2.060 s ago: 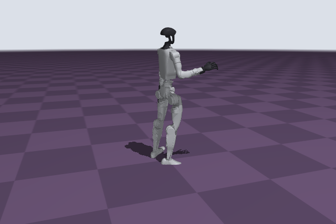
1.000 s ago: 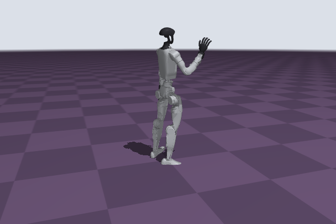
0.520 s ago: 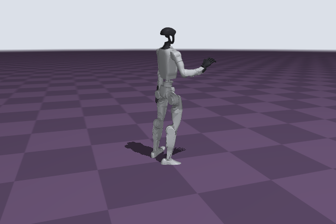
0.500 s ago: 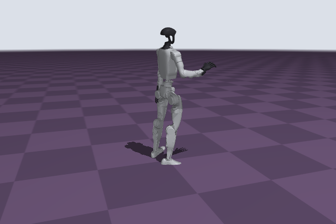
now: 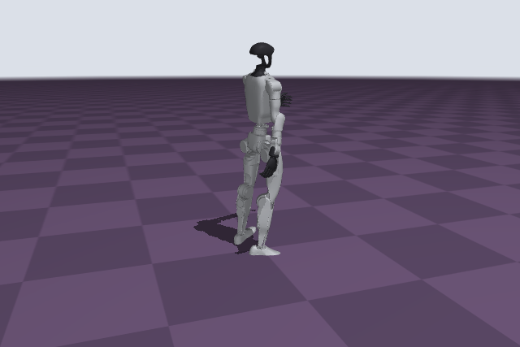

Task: In place motions

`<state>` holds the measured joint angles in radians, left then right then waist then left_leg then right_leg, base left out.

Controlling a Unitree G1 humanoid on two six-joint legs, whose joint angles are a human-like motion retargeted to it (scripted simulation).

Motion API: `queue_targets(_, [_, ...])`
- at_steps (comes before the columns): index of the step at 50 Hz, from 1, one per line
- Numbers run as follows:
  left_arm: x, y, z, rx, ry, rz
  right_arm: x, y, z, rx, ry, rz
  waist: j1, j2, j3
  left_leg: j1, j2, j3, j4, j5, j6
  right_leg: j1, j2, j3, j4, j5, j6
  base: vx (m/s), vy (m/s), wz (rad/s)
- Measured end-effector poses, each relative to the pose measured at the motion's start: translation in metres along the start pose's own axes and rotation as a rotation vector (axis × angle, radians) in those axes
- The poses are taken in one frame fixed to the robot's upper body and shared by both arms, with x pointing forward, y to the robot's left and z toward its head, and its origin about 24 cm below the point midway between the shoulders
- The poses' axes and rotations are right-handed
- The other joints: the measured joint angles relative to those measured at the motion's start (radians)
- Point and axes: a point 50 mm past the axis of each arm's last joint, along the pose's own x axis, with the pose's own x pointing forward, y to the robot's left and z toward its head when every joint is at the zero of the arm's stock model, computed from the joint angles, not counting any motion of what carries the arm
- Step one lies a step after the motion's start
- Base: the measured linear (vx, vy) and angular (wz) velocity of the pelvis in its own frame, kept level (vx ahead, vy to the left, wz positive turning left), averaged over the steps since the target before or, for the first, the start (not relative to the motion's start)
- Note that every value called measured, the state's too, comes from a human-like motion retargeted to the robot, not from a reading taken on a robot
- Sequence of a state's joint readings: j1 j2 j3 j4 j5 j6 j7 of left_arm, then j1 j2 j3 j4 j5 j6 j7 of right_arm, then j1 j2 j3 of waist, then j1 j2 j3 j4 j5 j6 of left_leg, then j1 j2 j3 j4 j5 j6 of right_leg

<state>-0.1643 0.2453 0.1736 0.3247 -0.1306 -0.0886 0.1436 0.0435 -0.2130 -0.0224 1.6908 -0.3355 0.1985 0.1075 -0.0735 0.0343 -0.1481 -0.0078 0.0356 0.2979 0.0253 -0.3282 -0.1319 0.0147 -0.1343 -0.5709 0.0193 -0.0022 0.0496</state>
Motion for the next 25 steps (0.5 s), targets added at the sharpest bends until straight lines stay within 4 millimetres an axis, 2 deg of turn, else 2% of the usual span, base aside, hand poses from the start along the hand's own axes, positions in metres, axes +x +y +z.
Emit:
queue_targets(2, [0.016,0.013,0.065,0.082,-0.268,0.061,0.000,-0.001,-0.001,0.034,-0.002,0.020,-0.005,0.004,-0.009,-0.004,0.002,0.001,0.000,0.001,0.000,-0.003,0.002,0.000,0.000,0.000,0.000,0.00,0.00,0.00])
queue_targets(5, [0.019,0.028,0.154,0.202,-0.638,0.188,-0.002,-0.008,0.003,0.050,-0.013,0.003,-0.009,0.012,-0.024,-0.009,0.006,0.004,0.000,0.000,0.000,-0.010,0.006,0.004,-0.001,0.001,0.001,0.00,0.00,0.00])
queue_targets(8, [0.010,0.033,0.219,0.276,-0.930,0.333,-0.005,-0.017,0.013,0.033,-0.045,-0.032,-0.013,0.021,-0.037,-0.010,0.011,0.011,0.000,-0.001,0.001,-0.016,0.010,0.010,0.000,0.003,0.001,0.00,0.00,0.00])
queue_targets(10, [0.008,0.031,0.247,0.297,-1.024,0.397,-0.008,-0.021,0.023,0.015,-0.076,-0.044,-0.018,0.028,-0.043,-0.009,0.015,0.013,0.000,-0.002,0.001,-0.018,0.014,0.013,0.000,0.004,0.001,0.00,0.00,0.00])
queue_targets(12, [0.023,0.029,0.258,0.359,-0.890,0.350,-0.011,-0.024,0.034,-0.002,-0.112,-0.046,-0.025,0.035,-0.050,-0.009,0.019,0.015,0.001,-0.002,0.002,-0.019,0.017,0.014,0.000,0.005,0.001,0.00,0.00,0.00])
queue_targets(13, [0.034,0.026,0.257,0.393,-0.756,0.272,-0.013,-0.025,0.039,-0.010,-0.133,-0.045,-0.027,0.039,-0.053,-0.009,0.020,0.016,0.001,-0.003,0.002,-0.020,0.019,0.015,0.001,0.005,0.001,0.00,0.00,0.00])
queue_targets(15, [0.055,0.015,0.245,0.424,-0.509,0.084,-0.016,-0.026,0.049,-0.027,-0.170,-0.038,-0.032,0.047,-0.063,-0.009,0.023,0.018,0.001,-0.004,0.002,-0.022,0.021,0.017,0.001,0.006,0.001,0.00,0.00,0.00])
queue_targets(17, [0.065,0.008,0.236,0.432,-0.397,-0.011,-0.018,-0.027,0.058,-0.039,-0.205,-0.031,-0.032,0.053,-0.073,-0.009,0.025,0.022,0.000,-0.005,0.002,-0.026,0.023,0.022,0.001,0.006,0.001,0.00,0.00,0.00])
queue_targets(18, [0.066,0.012,0.236,0.451,-0.395,0.023,-0.020,-0.027,0.061,-0.044,-0.220,-0.032,-0.031,0.054,-0.076,-0.009,0.025,0.023,0.000,-0.006,0.002,-0.028,0.024,0.024,0.002,0.006,0.001,0.00,0.00,0.00])
queue_targets(20, [0.058,0.025,0.244,0.528,-0.496,0.204,-0.022,-0.026,0.070,-0.059,-0.251,-0.036,-0.031,0.056,-0.077,-0.007,0.026,0.027,-0.001,-0.008,0.002,-0.032,0.025,0.030,0.003,0.007,0.000,0.00,0.00,0.00])
queue_targets(21, [0.050,0.027,0.250,0.541,-0.600,0.285,-0.023,-0.025,0.073,-0.068,-0.264,-0.036,-0.030,0.055,-0.075,-0.005,0.026,0.029,-0.002,-0.009,0.001,-0.033,0.025,0.034,0.004,0.007,0.000,0.03,-0.02,-0.18])
queue_targets(25, [0.008,0.023,0.259,0.478,-1.052,0.459,-0.024,-0.019,0.079,-0.093,-0.297,-0.027,-0.021,0.044,-0.064,0.005,0.022,0.035,-0.005,-0.012,0.001,-0.036,0.022,0.046,0.008,0.008,-0.002,0.01,0.00,-0.04])
